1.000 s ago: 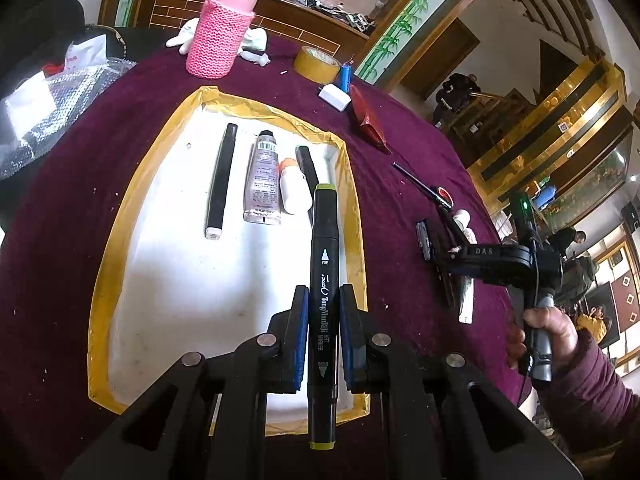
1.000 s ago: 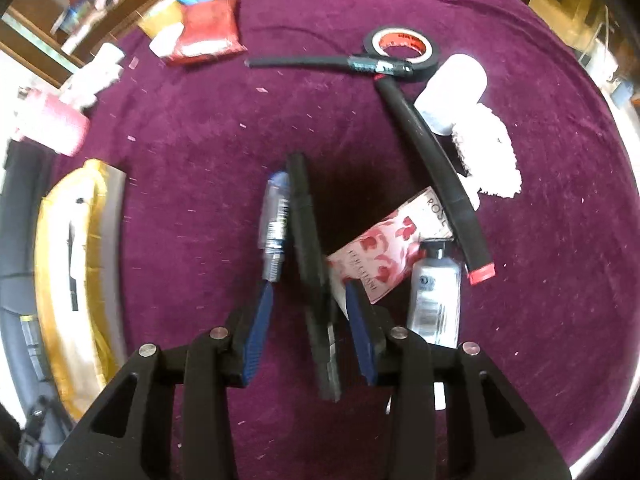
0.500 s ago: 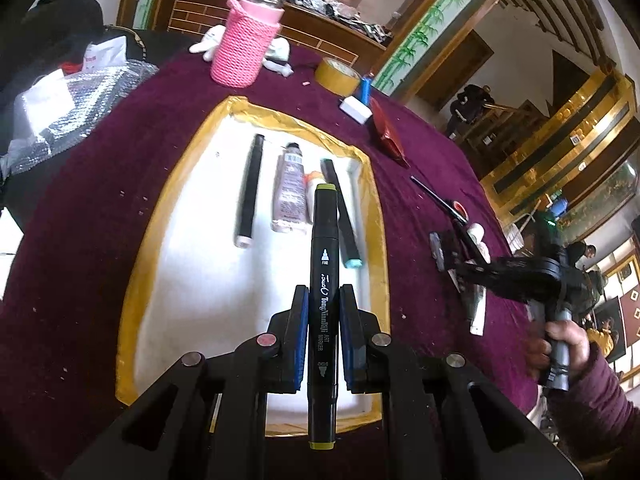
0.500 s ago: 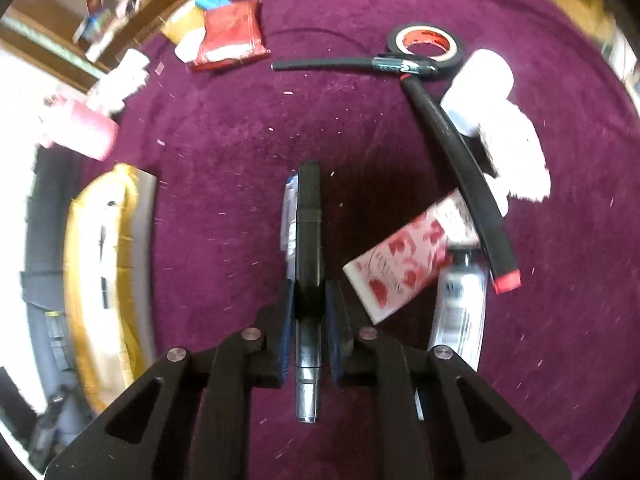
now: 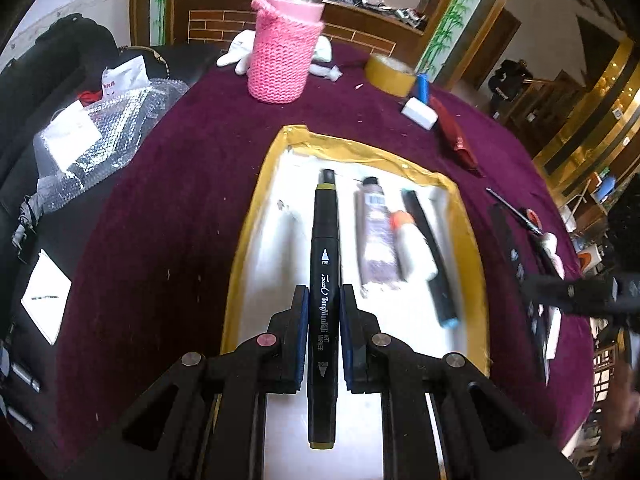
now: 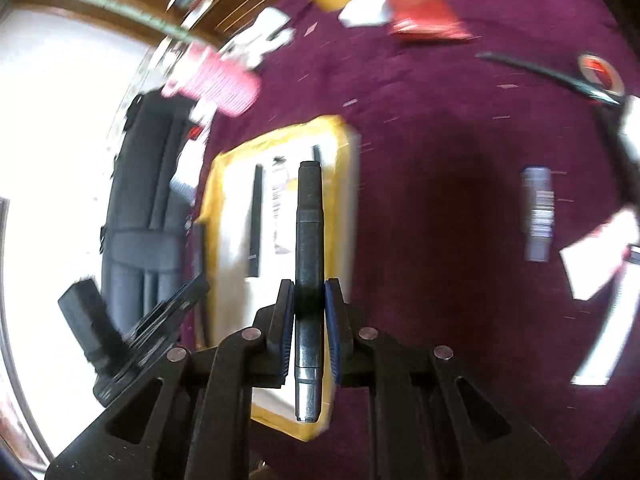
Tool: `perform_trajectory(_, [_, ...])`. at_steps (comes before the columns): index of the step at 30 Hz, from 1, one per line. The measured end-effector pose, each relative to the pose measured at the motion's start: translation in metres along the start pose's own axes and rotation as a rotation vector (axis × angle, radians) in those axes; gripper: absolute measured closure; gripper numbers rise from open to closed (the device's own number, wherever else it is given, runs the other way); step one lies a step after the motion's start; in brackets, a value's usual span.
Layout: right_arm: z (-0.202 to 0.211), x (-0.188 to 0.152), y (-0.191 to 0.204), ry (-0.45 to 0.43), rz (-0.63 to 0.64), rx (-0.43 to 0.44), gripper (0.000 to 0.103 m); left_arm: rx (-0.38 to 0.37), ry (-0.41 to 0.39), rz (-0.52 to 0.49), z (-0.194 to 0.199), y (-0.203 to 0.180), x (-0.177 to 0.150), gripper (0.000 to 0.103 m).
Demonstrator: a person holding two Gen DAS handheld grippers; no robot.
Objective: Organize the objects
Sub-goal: 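Lower both held markers into the white tray and open both grippers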
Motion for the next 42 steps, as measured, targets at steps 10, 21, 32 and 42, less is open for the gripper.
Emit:
perform_trajectory(10, [-0.085, 0.000, 0.040, 0.061, 0.068, -0.051, 0.090, 0.046, 0.039, -0.037, -0.039, 0.007, 0.001, 0.092])
perform_trajectory(21, [-0.123, -0.008, 0.054, 0.103, 0.161, -0.127, 0.090, 0.019, -0.076, 0.068, 0.011, 0.021, 0.023, 0.068])
perform_trajectory(32, [-0.130, -0.010, 0.066, 0.097, 0.275, -0.214, 0.090, 0.077, -0.207, 0.225, 0.089, 0.063, 0.024, 0.051])
perform_trajectory(42, [-0.037, 0.014, 0.059, -0.112, 0.292, -0.259, 0.088, 0.076, -0.162, 0.371, 0.098, 0.087, -0.003, 0.049])
Point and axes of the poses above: each gripper's, at about its wrist camera, not at the fingertips, and z roughly against the way its jaws point, y to its left, x to its top, the point moved 8 cm from there along -z, roughly the way its jaws point, and after that the axes turned 12 degrees about -y, right-handed, at the moved point
